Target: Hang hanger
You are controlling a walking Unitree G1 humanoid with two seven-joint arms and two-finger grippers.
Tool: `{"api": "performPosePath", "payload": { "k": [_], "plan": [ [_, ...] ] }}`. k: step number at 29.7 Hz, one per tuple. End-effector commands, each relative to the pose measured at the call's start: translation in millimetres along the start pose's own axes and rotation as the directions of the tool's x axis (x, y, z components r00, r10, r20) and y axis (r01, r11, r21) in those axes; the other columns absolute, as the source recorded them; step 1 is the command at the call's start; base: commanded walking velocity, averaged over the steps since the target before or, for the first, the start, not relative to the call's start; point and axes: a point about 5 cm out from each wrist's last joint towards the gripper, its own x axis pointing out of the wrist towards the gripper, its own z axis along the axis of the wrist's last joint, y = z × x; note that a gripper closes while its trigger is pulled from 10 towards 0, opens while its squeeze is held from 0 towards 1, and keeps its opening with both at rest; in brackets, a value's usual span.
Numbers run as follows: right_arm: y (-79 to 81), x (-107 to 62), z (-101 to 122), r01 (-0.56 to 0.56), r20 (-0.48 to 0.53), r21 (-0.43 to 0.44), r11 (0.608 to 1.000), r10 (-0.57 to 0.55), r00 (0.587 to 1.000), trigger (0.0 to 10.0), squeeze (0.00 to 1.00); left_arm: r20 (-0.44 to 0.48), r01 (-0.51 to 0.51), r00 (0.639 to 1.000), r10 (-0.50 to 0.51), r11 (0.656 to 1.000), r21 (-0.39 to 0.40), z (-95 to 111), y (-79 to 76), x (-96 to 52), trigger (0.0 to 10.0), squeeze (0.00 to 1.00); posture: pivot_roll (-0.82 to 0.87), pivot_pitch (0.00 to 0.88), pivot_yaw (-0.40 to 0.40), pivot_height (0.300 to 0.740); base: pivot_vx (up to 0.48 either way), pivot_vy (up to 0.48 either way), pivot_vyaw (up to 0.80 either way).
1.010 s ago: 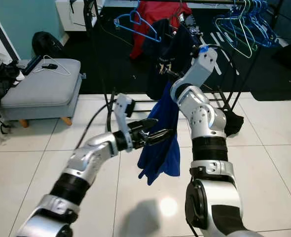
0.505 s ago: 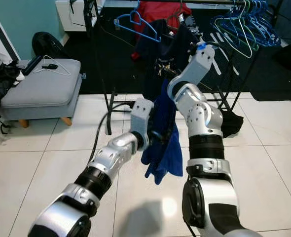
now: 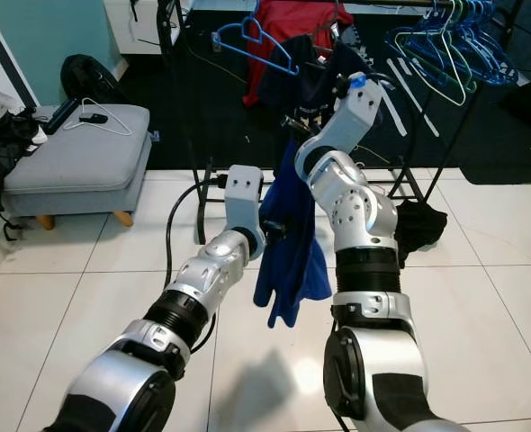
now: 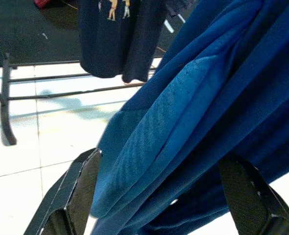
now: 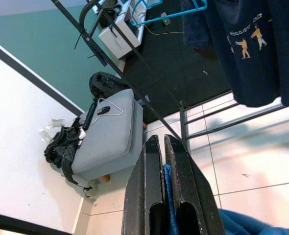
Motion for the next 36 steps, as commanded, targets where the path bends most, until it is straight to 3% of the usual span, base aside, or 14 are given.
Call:
{"api": "performPosePath", "payload": {
  "k": [1, 5, 6, 8, 9, 10, 11, 21, 26, 36],
  "plan": [
    [2.9, -1.3, 2.7, -0.008, 0.013, 0.002, 1.0, 0.008, 1.0, 0.0, 0.0, -0.015, 0.05, 0.999, -0.051, 0.998, -0.045, -0.6, -17.4, 1.0, 10.0, 0.0, -0.1, 0.202, -0.035, 0.74, 0.0, 0.0, 0.0],
    [2.1, -0.8, 2.0, -0.002, 0.014, 0.001, 1.0, 0.002, 1.0, 0.0, 0.0, -0.006, 0.074, 0.997, -0.075, 0.995, -0.063, 2.1, -21.7, 1.0, 10.0, 0.0, -0.1, 0.199, -0.034, 0.74, 0.0, 0.0, 0.0],
    [2.0, -0.8, 1.7, -0.001, 0.014, 0.001, 1.0, 0.001, 1.0, 0.0, 0.0, 0.0, 0.075, 0.997, -0.075, 0.995, -0.06, 2.7, -22.2, 1.2, 4.9, 0.0, -0.1, 0.198, -0.034, 0.74, 0.0, 0.0, 0.0],
    [2.0, -0.8, 1.7, -0.001, 0.014, 0.001, 1.0, 0.001, 1.0, 0.0, 0.0, 0.0, 0.075, 0.997, -0.075, 0.995, -0.06, 2.7, -22.2, 1.2, 4.9, 0.0, -0.1, 0.198, -0.034, 0.74, 0.0, 0.0, 0.0],
    [1.5, -0.7, 1.6, 0.001, 0.014, -0.001, 1.0, -0.001, 1.0, 0.0, 0.0, 0.0, 0.071, 0.997, -0.071, 0.996, -0.048, 2.4, -21.4, 1.3, 0.2, 0.0, -0.1, 0.196, -0.034, 0.74, 0.0, 0.0, 0.0],
    [1.5, -0.7, 1.6, 0.001, 0.014, -0.001, 1.0, -0.001, 1.0, 0.0, 0.0, 0.0, 0.071, 0.997, -0.071, 0.996, -0.048, 2.4, -21.4, 1.3, 0.2, 0.0, -0.1, 0.196, -0.034, 0.74, 0.0, 0.0, 0.0],
    [0.8, -0.6, 1.5, 0.004, 0.014, -0.002, 1.0, -0.004, 1.0, 0.0, 0.0, -0.005, 0.059, 0.998, -0.059, 0.998, -0.029, 1.4, -20.0, 1.6, 10.0, 0.0, -0.1, 0.194, -0.034, 0.74, 0.0, 0.0, 0.0],
    [-5.8, -0.4, 2.8, 0.027, 0.025, -0.011, 1.0, -0.027, 0.999, 0.0, 0.0, -0.004, 0.088, 0.996, -0.088, 0.996, 0.031, 6.5, -17.2, -3.9, 10.0, 0.0, -0.1, 0.186, -0.029, 0.74, 0.0, 0.0, 0.0],
    [-9.0, 0.3, 3.2, 0.039, 0.029, -0.009, 0.999, -0.039, 0.999, 0.0, 0.0, 0.011, 0.249, 0.968, -0.25, 0.967, 0.059, 9.0, -25.1, -15.2, 10.0, 0.0, -0.09, 0.181, -0.036, 0.74, 0.0, 0.0, 0.0],
    [-9.5, 1.2, 4.2, 0.042, 0.031, -0.012, 0.999, -0.041, 0.999, 0.0, 0.0, 0.01, 0.369, 0.929, -0.369, 0.929, 0.014, 7.8, -35.7, -18.4, 10.0, 0.0, -0.1, 0.188, -0.034, 0.74, 0.0, 0.0, 0.0]
  ]
}}
